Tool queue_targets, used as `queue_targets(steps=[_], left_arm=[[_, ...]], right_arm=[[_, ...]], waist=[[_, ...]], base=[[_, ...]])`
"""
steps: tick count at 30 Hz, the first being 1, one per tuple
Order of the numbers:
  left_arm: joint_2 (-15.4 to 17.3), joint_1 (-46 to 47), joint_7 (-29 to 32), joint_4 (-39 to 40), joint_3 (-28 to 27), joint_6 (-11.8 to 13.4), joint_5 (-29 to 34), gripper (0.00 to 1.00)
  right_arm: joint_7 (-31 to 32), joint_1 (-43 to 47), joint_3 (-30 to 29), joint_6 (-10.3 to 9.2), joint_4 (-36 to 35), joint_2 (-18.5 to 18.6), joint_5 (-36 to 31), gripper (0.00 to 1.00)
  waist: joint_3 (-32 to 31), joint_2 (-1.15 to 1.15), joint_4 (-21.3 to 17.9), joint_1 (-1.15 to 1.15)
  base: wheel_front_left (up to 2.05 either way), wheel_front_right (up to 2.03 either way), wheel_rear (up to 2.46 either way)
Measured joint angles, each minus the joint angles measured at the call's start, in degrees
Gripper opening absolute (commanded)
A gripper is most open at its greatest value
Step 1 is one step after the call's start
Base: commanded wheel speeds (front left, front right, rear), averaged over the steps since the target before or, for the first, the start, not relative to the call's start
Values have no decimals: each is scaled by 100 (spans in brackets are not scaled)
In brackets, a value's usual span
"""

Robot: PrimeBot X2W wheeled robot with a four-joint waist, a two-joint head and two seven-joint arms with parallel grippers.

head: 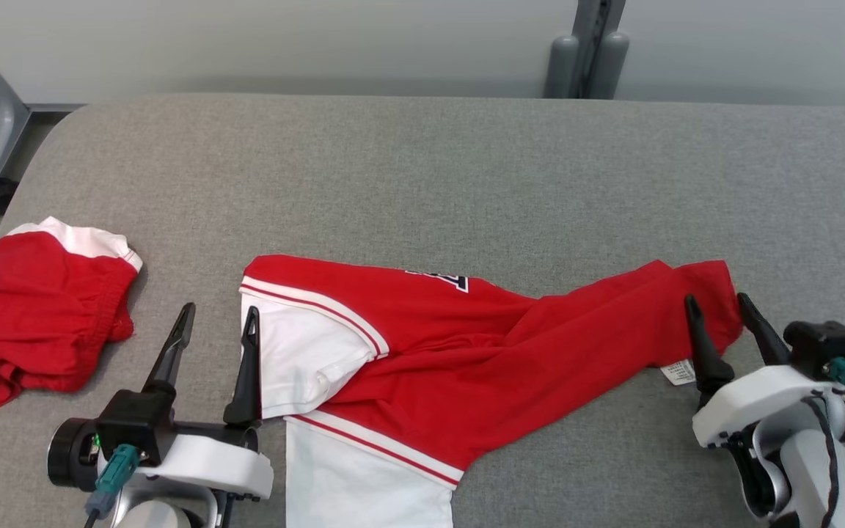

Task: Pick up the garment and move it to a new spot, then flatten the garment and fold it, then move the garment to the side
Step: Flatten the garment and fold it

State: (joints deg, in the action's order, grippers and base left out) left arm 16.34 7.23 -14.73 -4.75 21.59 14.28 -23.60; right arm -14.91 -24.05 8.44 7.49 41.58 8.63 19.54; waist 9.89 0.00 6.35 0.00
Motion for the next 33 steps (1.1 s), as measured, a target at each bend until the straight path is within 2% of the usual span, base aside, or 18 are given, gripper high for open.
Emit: queue_targets(steps=[2,15,21,33], left_arm=[[18,-137,-2,11,-59,52,0,100],[101,-954,-16,192,-232,301,-59,100],[146,-1395,-15,322,-231,399,-86,100],[160,-1567,79,381,-134,444,-123,100]], right_arm=[[-7,463,-231,0,-569,-56,-126,100],[22,2170,-614,0,-2274,-388,-628,100],[389,2732,-697,0,-3060,-471,-783,100],[716,3034,-787,0,-3673,-547,-882,100]], waist=[[-120,0,-63,0],[-778,0,-328,0],[-1127,0,-494,0],[-1242,0,-558,0]], base=[[0,0,0],[0,0,0],[0,0,0],[0,0,0]])
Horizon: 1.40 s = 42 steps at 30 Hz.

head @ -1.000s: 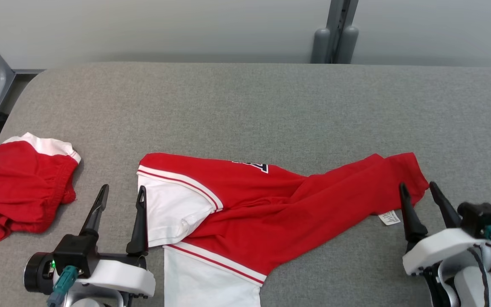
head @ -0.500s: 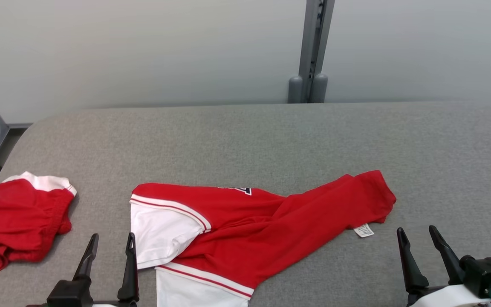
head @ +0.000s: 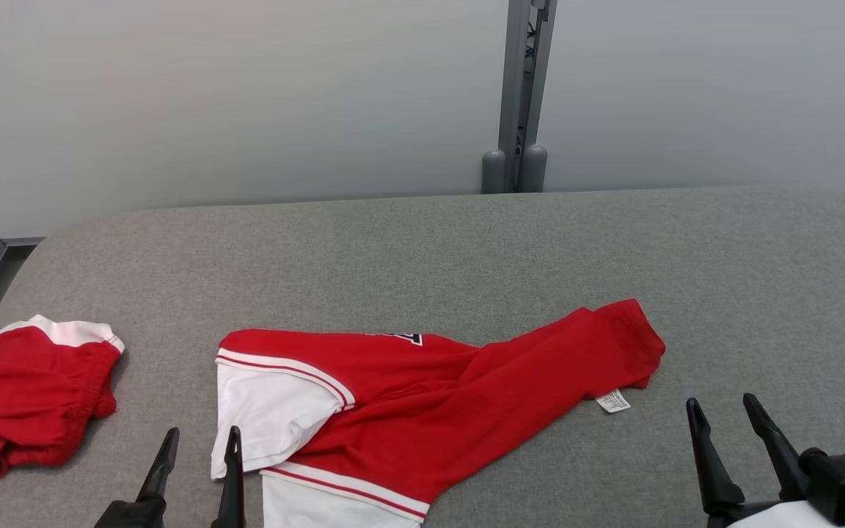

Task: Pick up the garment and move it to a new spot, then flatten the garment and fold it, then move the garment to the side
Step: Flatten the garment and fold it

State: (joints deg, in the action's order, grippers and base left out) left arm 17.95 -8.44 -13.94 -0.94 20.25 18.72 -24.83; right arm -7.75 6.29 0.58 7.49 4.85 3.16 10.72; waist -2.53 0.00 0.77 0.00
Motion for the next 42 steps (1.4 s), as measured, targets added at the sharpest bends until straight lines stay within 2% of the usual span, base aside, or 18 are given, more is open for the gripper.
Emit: queue_targets(steps=[6,16,24,25,26,27,34,42], left_arm=[[-11,-83,407,-166,171,-80,-180,100],[-279,-372,1325,-1081,682,-635,-800,100],[-428,-319,1570,-1628,771,-814,-1060,100],[-433,-289,1581,-1668,773,-845,-1066,60],[-438,-268,1584,-1706,767,-859,-1087,11],[-442,-243,1569,-1748,766,-866,-1100,0],[-381,36,1214,-1829,683,-826,-948,0],[-205,502,988,-1443,554,-728,-744,0]], right_arm=[[51,14,7,0,-46,-15,0,100],[103,47,51,0,-31,-29,16,100],[118,43,60,0,-16,-32,37,100],[119,43,46,0,-14,-32,43,100],[119,43,33,0,-13,-33,44,100],[119,43,14,0,-12,-33,56,100],[146,-46,-235,0,250,14,81,100],[174,-879,-314,0,1181,447,271,100]], waist=[[22,0,37,0],[137,0,114,0],[194,0,80,0],[201,0,74,0],[208,0,70,0],[215,0,63,0],[297,0,26,0],[623,0,111,0]], base=[[0,0,0],[0,0,0],[0,0,0],[0,0,0],[0,0,0],[0,0,0],[0,0,0],[0,0,0]])
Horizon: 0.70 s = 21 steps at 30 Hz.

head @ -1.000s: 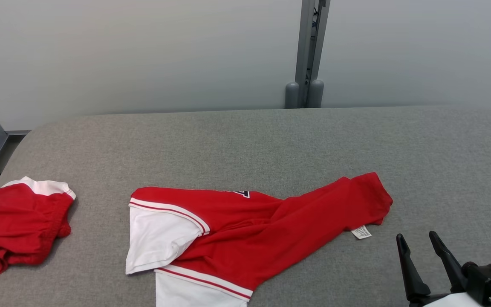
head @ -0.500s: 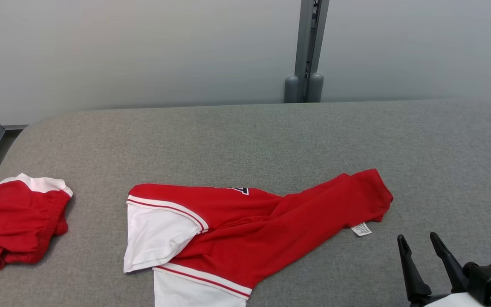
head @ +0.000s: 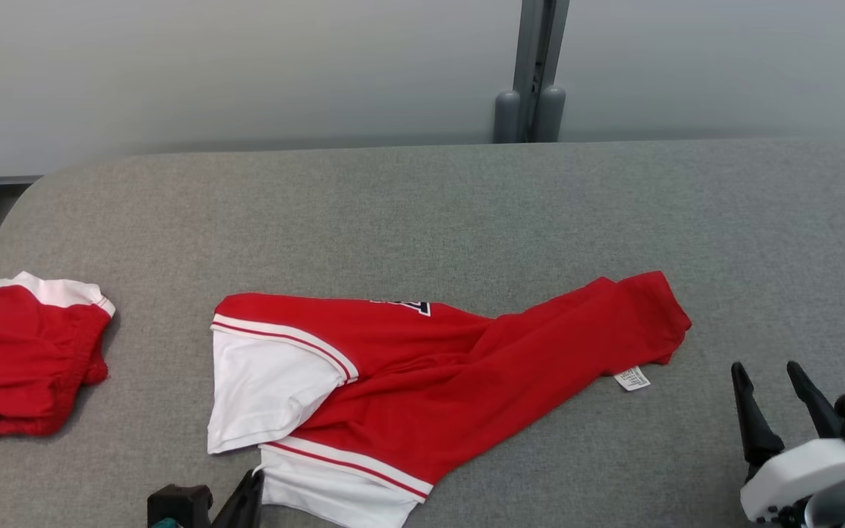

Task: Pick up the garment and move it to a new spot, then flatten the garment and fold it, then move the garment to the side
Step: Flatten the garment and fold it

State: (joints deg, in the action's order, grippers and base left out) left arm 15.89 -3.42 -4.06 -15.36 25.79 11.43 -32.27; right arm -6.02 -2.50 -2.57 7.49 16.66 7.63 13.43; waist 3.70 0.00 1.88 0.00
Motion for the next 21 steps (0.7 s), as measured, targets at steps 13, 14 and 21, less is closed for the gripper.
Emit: queue_targets(steps=[13,14,21], left_arm=[[-22,694,-57,148,103,-82,163,0],[-32,737,-79,137,105,-83,169,0],[-58,857,-313,113,97,-86,221,0]], right_arm=[[44,-1760,1091,0,1849,569,392,100],[44,-1831,1198,0,1960,583,421,100],[-214,-1920,1534,0,2279,690,714,0]], waist=[[691,0,320,0],[727,0,353,0],[791,0,432,0]], base=[[0,0,0],[0,0,0],[0,0,0]])
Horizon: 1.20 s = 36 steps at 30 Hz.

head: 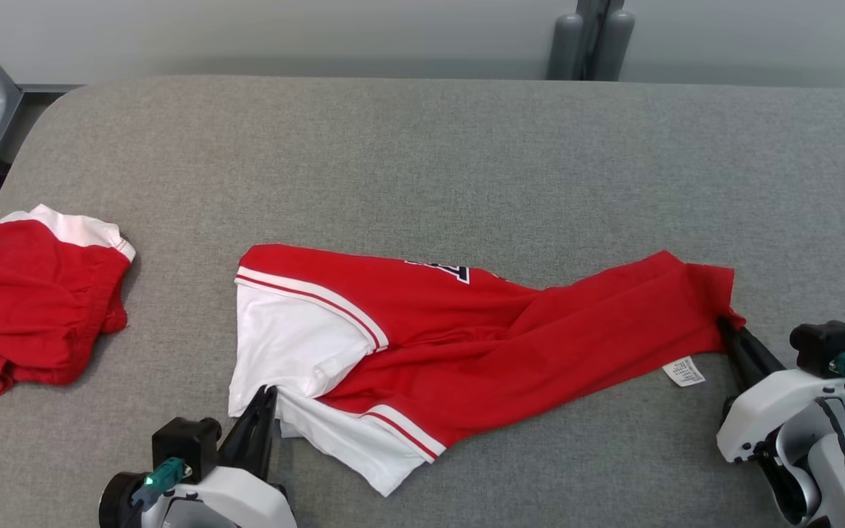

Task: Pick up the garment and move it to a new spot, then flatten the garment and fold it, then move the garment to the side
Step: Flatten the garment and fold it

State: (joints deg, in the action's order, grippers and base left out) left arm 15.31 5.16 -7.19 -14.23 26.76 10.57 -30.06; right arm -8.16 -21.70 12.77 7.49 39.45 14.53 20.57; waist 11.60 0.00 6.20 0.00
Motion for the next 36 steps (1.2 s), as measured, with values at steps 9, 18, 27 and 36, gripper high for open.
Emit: queue_targets(steps=[9,18,27,36], left_arm=[[186,7,-348,575,-165,179,181,0],[478,539,-443,1584,-436,419,476,0],[789,1734,-366,2174,-750,405,704,0],[921,3359,-35,2210,-806,71,786,0]], right_arm=[[-480,366,44,0,-682,-22,480,0],[-535,590,-359,0,-2207,-75,910,0],[-11,148,-816,0,-3600,-31,946,0],[548,-785,-956,0,-4086,-2,970,0]], waist=[[-241,0,-159,0],[-721,0,-386,0],[-1192,0,-554,0],[-1319,0,-713,0]], base=[[0,0,0],[0,0,0],[0,0,0],[0,0,0]])
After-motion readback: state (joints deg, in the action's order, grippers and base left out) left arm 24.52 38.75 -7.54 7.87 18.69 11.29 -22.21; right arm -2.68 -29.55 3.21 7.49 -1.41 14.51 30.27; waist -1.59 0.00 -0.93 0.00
